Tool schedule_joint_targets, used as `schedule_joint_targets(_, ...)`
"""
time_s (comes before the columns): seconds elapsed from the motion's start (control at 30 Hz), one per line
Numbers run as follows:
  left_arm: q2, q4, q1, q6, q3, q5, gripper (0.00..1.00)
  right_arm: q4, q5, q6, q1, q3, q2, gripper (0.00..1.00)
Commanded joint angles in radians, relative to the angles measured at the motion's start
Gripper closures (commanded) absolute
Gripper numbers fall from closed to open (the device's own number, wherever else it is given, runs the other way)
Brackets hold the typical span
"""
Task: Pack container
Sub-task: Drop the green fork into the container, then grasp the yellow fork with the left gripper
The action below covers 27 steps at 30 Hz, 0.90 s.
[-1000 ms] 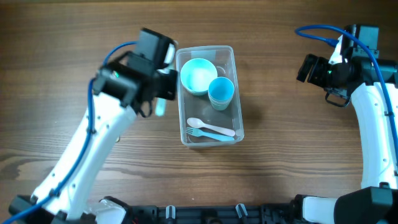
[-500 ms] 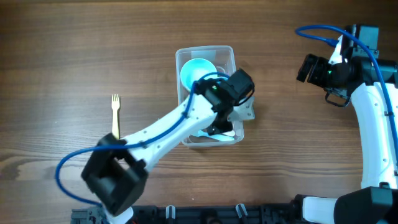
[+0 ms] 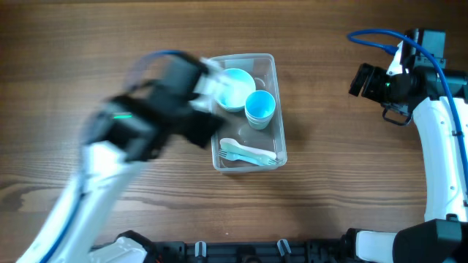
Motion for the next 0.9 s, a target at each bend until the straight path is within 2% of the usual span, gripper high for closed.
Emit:
schedule_joint_targets(0.0, -0.002, -0.091, 0.290, -0.202, -0.025, 0.044, 0.00, 0.003, -0.005, 0.015, -0.004, -0.002, 0.002, 0.00)
schedule_joint_targets(0.13, 0.056, -0.064, 0.563, -0.396, -0.174, 0.064, 0.00, 0.003, -0.005, 0.014, -0.004, -0.002, 0.002, 0.00)
schedule_joint_targets(0.23, 0.134, 0.069, 0.705, -0.397, -0.308, 0.246, 0.00, 0.003, -0.005, 0.015, -0.004, -0.002, 0.002, 0.00)
schedule_joint_targets(0.27, 0.163, 0.097, 0.726, -0.397, -0.332, 0.241, 0.00, 0.003, -0.005, 0.015, -0.004, -0.002, 0.002, 0.00)
schedule_joint_targets(0.57, 0.459, 0.293, 0.714, -0.363, -0.383, 0.075, 0.05, 0.003, -0.005, 0.015, -0.004, -0.002, 0.002, 0.00)
schedule_joint_targets(0.6, 0.496, 0.323, 0.708, -0.330, -0.383, 0.075, 0.18, 0.003, -0.005, 0.014, -0.004, -0.002, 0.002, 0.00)
schedule_joint_targets(0.63, 0.513, 0.335, 0.703, -0.322, -0.383, 0.075, 0.25, 0.003, -0.005, 0.015, -0.004, -0.002, 0.002, 0.00)
schedule_joint_targets(0.8, 0.547, 0.382, 0.644, -0.250, -0.383, 0.067, 0.28, 0.003, -0.005, 0.015, -0.004, -0.002, 0.002, 0.00)
schedule_joint_targets(0.87, 0.548, 0.382, 0.616, -0.248, -0.385, 0.047, 0.27, 0.003, -0.005, 0.015, -0.004, -0.002, 0.002, 0.00)
